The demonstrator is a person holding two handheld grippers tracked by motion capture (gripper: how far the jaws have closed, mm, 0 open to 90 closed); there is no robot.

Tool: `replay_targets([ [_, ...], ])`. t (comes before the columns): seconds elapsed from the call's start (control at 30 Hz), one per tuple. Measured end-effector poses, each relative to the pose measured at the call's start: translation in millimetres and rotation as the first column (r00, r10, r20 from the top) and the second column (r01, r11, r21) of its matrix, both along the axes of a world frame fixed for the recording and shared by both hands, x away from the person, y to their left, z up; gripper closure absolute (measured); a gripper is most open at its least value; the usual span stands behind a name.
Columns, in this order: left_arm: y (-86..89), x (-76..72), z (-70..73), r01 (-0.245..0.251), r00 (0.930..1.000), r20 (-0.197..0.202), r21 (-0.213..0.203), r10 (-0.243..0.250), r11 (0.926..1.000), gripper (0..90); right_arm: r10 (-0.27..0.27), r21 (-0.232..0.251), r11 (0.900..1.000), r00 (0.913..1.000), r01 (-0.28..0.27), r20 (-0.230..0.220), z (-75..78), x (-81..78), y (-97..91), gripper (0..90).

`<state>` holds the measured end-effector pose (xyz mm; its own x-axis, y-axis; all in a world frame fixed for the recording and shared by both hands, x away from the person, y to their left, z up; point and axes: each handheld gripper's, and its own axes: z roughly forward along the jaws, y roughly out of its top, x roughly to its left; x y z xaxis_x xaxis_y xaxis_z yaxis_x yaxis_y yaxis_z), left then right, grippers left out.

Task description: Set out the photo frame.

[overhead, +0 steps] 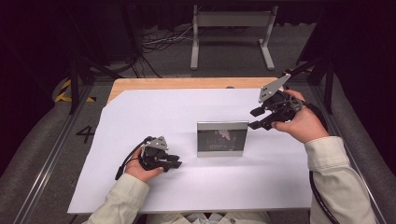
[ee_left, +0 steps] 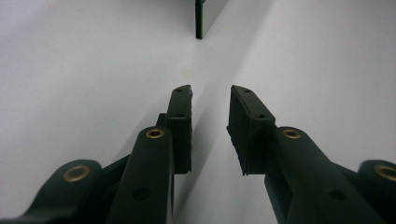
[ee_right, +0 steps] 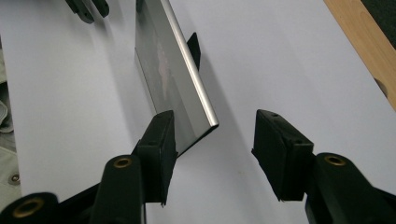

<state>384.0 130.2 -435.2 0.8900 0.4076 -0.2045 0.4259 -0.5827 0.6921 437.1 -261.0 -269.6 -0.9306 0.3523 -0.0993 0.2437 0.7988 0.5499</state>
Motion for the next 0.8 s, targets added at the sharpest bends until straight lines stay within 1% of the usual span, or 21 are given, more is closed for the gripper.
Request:
replay_targets([
  [0.4,4.3,2.4,-0.6,-0.017,0.9999,0.001,-0.001,0.017,0.9999,69.3,-0.026,0.012,0.9996,0.9996,0.026,-0.013,-10.8,-2.8,-19.6,48.9],
  [0.43,4.9,2.7,-0.7,-0.021,0.9998,0.003,-0.003,0.021,0.9998,69.3,-0.035,0.014,0.9993,0.9993,0.035,-0.013,-12.8,-4.0,-23.6,48.7],
  [0.5,5.4,2.7,-1.1,-0.025,0.9997,0.001,-0.004,0.025,0.9997,69.3,-0.035,0.016,0.9992,0.9993,0.036,-0.015,-14.0,-4.3,-25.0,48.6],
  [0.6,6.0,3.3,-1.5,-0.030,0.9995,0.002,0.000,0.030,0.9995,69.3,-0.043,0.007,0.9991,0.9989,0.043,-0.021,-19.7,-5.5,-31.3,48.4],
  [0.8,7.5,4.2,-1.9,-0.038,0.9993,0.000,-0.001,0.038,0.9993,69.1,-0.063,0.021,0.9978,0.9977,0.063,-0.026,-29.9,-8.8,-44.0,48.1],
])
